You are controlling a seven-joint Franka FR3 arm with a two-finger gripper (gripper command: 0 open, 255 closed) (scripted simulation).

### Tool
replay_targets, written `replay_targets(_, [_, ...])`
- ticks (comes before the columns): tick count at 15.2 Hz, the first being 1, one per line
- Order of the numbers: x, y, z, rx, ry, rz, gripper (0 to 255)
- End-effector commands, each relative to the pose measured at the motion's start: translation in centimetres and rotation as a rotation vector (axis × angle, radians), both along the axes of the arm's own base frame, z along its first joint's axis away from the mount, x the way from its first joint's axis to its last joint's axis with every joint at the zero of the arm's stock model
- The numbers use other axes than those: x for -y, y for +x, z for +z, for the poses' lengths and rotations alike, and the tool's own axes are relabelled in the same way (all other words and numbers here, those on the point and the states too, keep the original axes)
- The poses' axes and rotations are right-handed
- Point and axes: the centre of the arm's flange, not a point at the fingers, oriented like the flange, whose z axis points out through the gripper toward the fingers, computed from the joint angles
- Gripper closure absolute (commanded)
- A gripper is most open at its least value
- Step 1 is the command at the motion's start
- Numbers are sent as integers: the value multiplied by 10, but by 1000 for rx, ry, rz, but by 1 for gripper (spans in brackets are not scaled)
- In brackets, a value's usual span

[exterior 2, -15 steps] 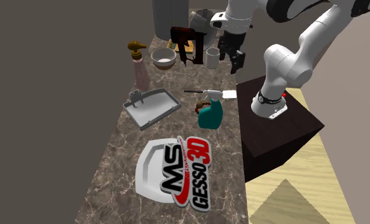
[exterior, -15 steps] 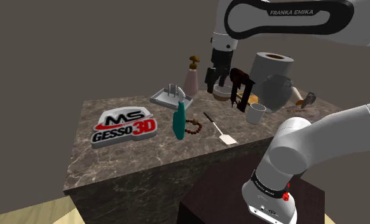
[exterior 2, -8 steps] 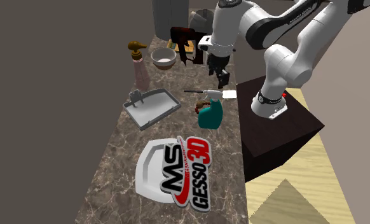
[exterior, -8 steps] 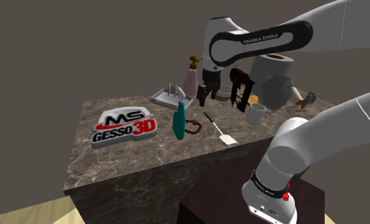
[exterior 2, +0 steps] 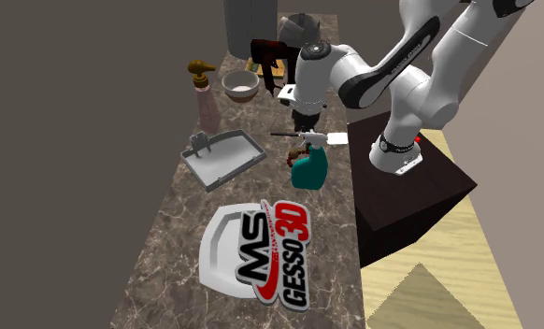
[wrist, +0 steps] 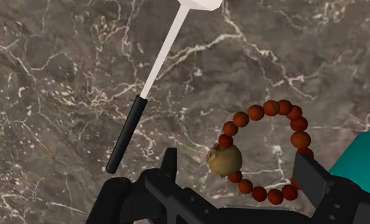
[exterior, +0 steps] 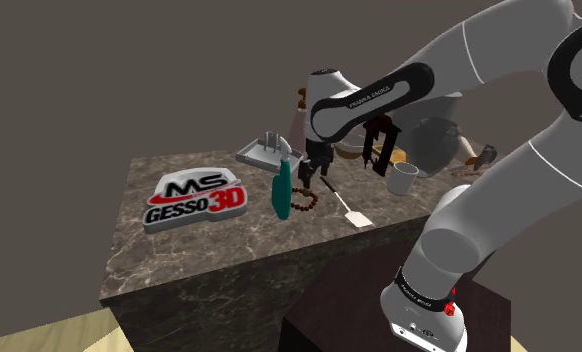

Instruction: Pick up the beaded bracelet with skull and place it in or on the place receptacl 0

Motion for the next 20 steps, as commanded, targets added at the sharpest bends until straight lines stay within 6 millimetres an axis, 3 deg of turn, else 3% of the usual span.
replay_targets(1, [3,5,-17,1,-3,-2,0])
replay_targets(8, [7,3,-51,1,-3,-2,0])
replay_targets(15, [7,3,-51,1,-3,-2,0])
replay_targets(16, [7,3,-51,1,-3,-2,255])
replay_targets(20, [7,3,-51,1,-3,-2,255])
